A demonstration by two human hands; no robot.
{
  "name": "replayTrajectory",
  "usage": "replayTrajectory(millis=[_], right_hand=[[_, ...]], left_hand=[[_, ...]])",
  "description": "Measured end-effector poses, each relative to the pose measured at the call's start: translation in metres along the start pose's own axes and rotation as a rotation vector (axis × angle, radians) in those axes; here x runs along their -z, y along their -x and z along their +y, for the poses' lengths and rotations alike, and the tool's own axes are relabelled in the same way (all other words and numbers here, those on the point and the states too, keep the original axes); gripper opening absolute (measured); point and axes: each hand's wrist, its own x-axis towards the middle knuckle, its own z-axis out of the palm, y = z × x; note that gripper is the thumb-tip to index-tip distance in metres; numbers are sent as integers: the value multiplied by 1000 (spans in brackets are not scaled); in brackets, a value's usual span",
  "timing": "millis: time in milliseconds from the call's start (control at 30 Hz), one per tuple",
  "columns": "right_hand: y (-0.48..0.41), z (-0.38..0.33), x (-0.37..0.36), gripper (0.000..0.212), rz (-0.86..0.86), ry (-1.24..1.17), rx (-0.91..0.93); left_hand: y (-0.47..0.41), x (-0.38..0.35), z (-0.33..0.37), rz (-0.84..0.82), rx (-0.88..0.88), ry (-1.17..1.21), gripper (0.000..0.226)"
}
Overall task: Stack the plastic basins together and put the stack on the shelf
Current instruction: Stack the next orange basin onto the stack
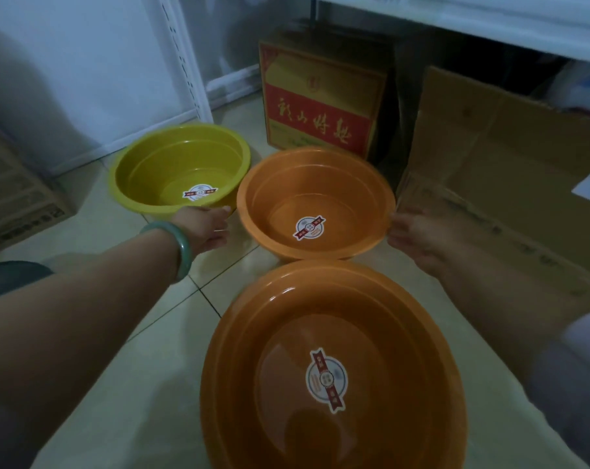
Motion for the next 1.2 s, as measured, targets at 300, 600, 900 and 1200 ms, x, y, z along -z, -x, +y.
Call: replayTrajectory(millis=[300, 600, 900, 1200], right_hand=[[-30, 14, -16, 28, 83, -42, -101], [-20, 5, -21, 34, 0, -125, -144], [11, -25, -21, 33, -35, -160, -36], [90, -43, -10, 36, -126, -85, 86]], left_hand=[[-47, -24, -15, -49, 104, 132, 16], [-48, -44, -16, 12, 12, 162, 16], [-16, -17, 18, 183, -232, -40, 18], [63, 24, 46, 186, -407, -67, 8]])
